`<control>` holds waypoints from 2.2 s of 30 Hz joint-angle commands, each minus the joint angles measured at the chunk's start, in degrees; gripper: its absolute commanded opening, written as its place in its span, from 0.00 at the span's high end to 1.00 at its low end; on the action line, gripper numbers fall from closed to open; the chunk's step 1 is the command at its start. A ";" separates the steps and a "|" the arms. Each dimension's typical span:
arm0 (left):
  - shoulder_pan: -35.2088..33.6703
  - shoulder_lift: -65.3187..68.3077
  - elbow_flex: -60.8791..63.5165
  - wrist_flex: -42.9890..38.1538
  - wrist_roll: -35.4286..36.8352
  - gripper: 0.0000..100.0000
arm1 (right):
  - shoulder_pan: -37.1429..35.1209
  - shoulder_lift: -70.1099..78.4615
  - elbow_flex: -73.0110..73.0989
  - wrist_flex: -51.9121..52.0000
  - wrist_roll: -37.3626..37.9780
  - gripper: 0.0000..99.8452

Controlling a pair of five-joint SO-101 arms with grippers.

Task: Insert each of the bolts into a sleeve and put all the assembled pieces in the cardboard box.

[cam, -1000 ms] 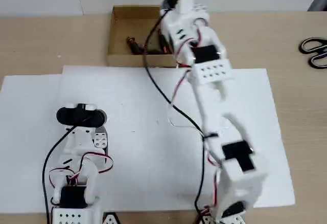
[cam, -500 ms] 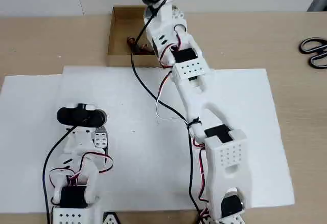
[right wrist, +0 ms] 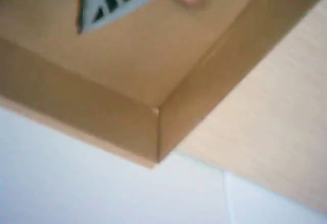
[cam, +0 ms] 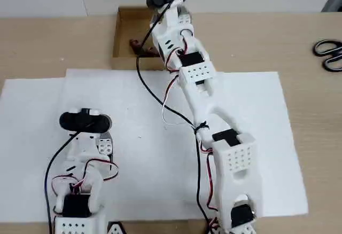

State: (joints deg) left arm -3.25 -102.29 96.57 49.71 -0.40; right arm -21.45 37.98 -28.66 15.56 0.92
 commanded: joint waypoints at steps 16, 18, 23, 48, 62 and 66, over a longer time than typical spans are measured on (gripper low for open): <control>-0.44 -0.44 -0.22 -0.26 0.18 0.99 | 5.58 -1.45 -16.09 16.22 0.79 0.82; -0.44 -0.44 -0.22 -0.26 0.18 0.99 | 7.08 -1.54 -18.20 18.15 0.79 0.91; -0.44 -0.44 -0.22 -0.26 0.18 0.99 | 10.51 -2.24 -28.66 28.09 0.44 0.98; -0.44 -0.44 -0.22 -0.26 0.18 0.99 | 19.74 -11.12 -59.34 81.19 -2.29 1.00; -0.44 -0.44 -0.22 -0.26 0.18 0.99 | 20.97 -41.63 -30.86 81.71 -3.60 1.00; -0.44 -0.44 -0.22 -0.26 0.18 0.99 | 20.97 -54.29 -13.54 81.45 -3.87 1.00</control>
State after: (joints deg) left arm -3.25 -102.29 96.57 49.71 -0.40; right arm -0.97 -6.77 -53.10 97.41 -2.15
